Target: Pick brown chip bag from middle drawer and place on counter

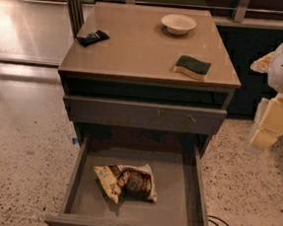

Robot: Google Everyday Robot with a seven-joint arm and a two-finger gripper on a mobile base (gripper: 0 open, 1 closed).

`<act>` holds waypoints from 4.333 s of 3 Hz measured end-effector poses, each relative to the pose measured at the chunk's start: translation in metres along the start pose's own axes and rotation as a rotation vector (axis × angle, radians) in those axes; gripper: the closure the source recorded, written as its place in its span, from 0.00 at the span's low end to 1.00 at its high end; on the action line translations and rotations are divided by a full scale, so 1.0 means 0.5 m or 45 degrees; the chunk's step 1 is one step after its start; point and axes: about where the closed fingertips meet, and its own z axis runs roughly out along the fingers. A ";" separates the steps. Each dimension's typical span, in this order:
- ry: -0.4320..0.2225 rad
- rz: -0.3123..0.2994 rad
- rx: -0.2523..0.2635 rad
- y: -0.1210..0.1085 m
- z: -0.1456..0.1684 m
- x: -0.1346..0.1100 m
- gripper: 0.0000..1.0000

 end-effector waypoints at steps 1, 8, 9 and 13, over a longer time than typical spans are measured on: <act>-0.040 -0.014 -0.003 0.005 0.014 -0.010 0.00; -0.420 -0.004 -0.277 0.159 0.435 -0.133 0.00; -0.383 -0.016 -0.273 0.184 0.501 -0.143 0.00; -0.250 0.165 -0.256 0.187 0.700 -0.118 0.00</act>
Offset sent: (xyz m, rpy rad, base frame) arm 0.0157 0.0375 -0.0765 0.2934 -0.0123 0.0716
